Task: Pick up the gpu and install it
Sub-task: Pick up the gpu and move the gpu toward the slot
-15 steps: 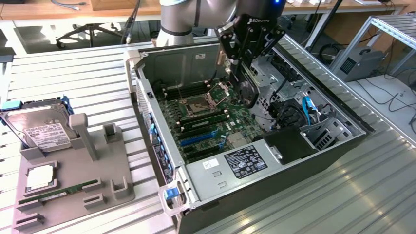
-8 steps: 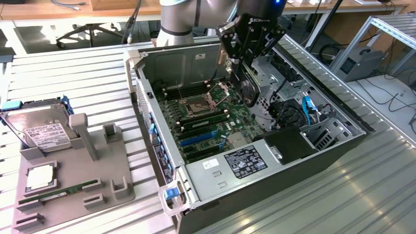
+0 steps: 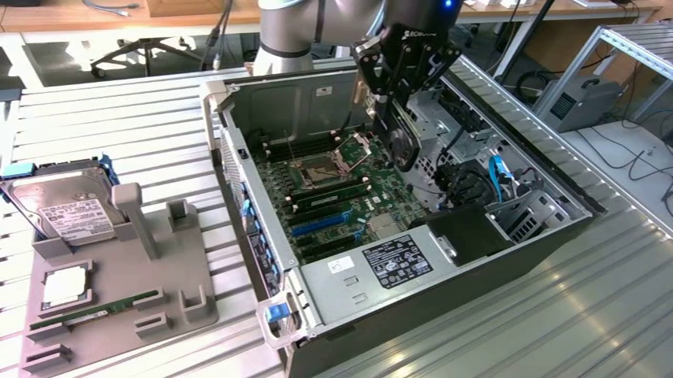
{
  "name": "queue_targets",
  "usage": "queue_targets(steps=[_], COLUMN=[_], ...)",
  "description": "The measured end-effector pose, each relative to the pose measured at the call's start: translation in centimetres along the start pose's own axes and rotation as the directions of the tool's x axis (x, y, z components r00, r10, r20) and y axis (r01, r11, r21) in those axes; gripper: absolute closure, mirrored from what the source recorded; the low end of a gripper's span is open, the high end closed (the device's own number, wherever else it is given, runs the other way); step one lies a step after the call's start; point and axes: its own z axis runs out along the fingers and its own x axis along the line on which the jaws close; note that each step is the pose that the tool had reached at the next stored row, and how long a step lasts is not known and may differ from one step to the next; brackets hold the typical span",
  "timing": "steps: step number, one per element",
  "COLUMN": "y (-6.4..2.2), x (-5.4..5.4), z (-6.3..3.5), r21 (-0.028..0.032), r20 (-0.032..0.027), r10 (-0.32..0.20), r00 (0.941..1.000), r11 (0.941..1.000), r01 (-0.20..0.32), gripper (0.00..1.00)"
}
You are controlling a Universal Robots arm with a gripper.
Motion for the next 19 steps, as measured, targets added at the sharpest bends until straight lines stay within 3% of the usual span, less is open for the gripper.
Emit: queue_targets(steps=[19], y=[0.39], x=[-0.73], z=[0.65], r21=[0.0003], r20=[0.0001], r10=[0.000], r00=[1.0000], r11=[1.0000], r01=[0.000], gripper=[0.73])
